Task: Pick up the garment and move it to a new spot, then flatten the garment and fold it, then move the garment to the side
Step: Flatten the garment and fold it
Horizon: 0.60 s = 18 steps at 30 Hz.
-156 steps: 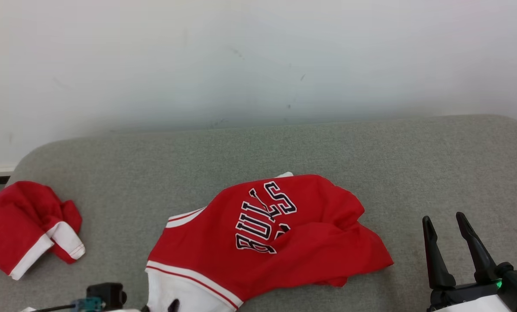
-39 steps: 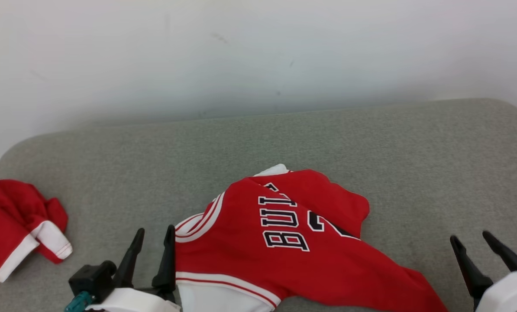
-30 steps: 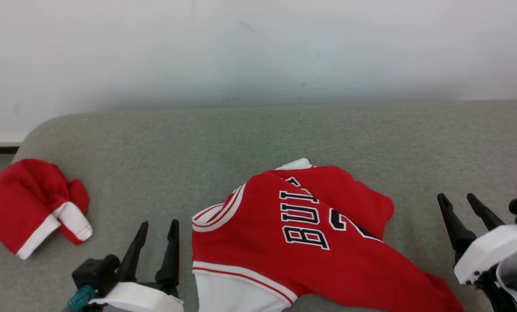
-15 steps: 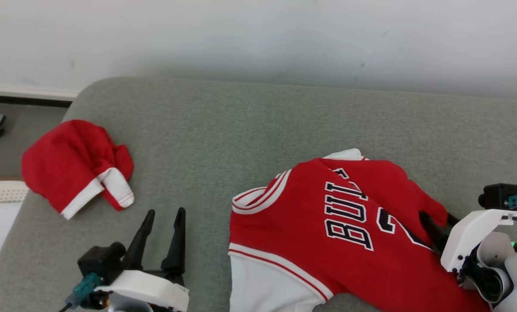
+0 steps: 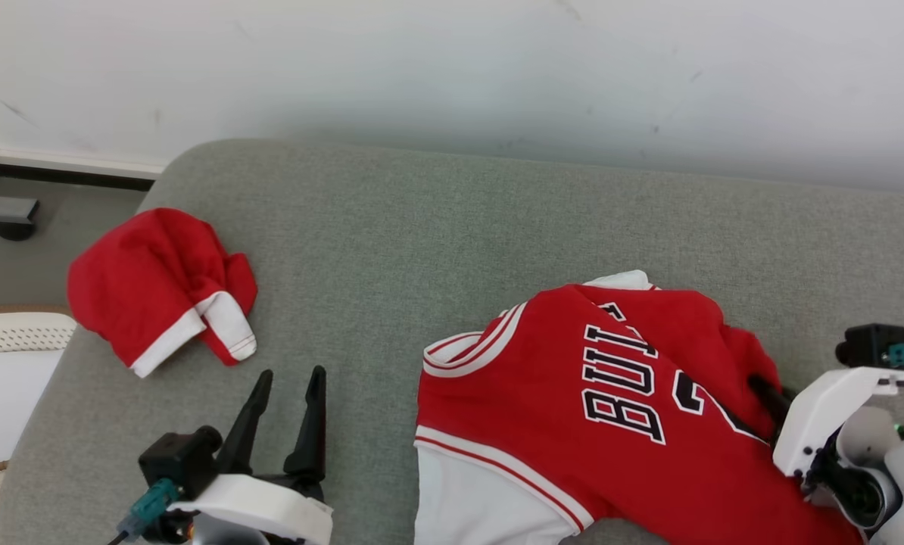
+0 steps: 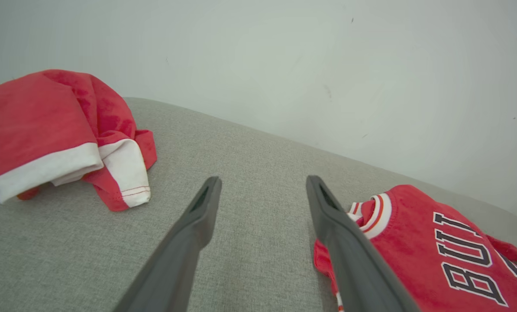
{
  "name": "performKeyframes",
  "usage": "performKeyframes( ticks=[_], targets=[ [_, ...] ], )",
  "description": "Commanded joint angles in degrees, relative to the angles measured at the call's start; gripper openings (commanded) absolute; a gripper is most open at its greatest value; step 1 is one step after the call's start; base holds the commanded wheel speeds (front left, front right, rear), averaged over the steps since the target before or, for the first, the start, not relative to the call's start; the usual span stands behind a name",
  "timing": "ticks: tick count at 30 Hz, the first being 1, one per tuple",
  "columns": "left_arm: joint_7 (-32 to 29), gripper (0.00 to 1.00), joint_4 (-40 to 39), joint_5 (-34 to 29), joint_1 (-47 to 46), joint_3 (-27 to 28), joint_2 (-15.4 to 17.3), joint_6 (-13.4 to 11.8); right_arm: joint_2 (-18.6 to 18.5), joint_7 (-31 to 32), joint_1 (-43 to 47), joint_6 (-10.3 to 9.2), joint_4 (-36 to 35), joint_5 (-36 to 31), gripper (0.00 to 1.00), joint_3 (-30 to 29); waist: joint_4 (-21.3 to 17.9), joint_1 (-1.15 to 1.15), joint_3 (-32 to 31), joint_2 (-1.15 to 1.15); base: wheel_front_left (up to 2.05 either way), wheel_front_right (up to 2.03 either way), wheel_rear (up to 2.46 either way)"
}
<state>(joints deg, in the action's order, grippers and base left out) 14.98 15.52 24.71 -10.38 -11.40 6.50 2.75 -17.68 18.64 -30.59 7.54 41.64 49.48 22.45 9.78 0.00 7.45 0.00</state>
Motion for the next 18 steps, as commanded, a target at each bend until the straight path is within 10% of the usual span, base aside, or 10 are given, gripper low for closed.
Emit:
performKeyframes(
  ticks=[1, 18],
  targets=[
    [0.2, 1.00, 0.1, -0.3, 0.1, 0.1, 0.1, 0.1, -0.8, -1.0, -1.7, -0.11, -0.5, 0.2, 0.00, 0.3, 0.0, 0.00, -0.2, 0.00, 0.00, 0.00, 0.00],
    [0.2, 1.00, -0.1, 0.2, -2.6, -1.8, -2.7, 1.6, -13.3, -4.7, -22.9, -0.11, 3.6, -5.2, 0.00, 3.5, 9.5, 0.00, 7.3, 0.00, 0.00, 0.00, 0.00]
  ],
)
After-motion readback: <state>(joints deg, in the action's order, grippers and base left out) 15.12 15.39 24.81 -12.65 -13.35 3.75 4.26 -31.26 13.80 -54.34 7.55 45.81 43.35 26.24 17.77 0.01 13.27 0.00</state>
